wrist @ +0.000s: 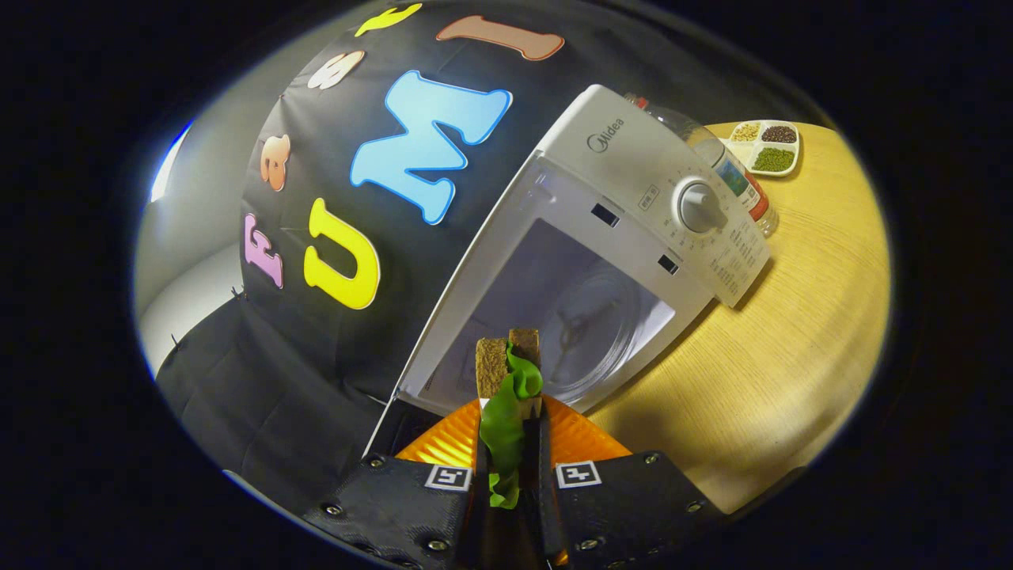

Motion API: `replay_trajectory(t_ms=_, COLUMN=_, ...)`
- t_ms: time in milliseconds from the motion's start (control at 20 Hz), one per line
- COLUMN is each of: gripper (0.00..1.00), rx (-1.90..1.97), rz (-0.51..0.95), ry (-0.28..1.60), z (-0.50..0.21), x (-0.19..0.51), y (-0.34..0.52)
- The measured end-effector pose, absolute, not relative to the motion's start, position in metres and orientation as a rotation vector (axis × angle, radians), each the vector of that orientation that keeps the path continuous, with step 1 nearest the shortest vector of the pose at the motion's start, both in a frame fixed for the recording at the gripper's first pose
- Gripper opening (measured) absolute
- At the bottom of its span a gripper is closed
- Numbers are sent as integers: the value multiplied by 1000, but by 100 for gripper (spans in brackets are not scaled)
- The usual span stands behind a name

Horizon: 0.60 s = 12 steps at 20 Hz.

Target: Open the microwave, put the food inside, and close the microwave door.

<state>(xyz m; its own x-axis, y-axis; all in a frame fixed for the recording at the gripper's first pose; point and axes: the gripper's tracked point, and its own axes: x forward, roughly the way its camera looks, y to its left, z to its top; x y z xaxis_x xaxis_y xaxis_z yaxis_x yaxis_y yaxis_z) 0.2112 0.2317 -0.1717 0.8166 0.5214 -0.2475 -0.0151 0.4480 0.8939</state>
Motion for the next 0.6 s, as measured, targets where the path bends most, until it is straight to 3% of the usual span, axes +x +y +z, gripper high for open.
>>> replay_trajectory(t_ms=500, gripper=24, rx=1059, rz=278, ry=433, z=-210, x=287, y=263)
replay_trajectory(t_ms=600, gripper=29, rx=1029, rz=277, ry=409, z=-213, x=297, y=267)
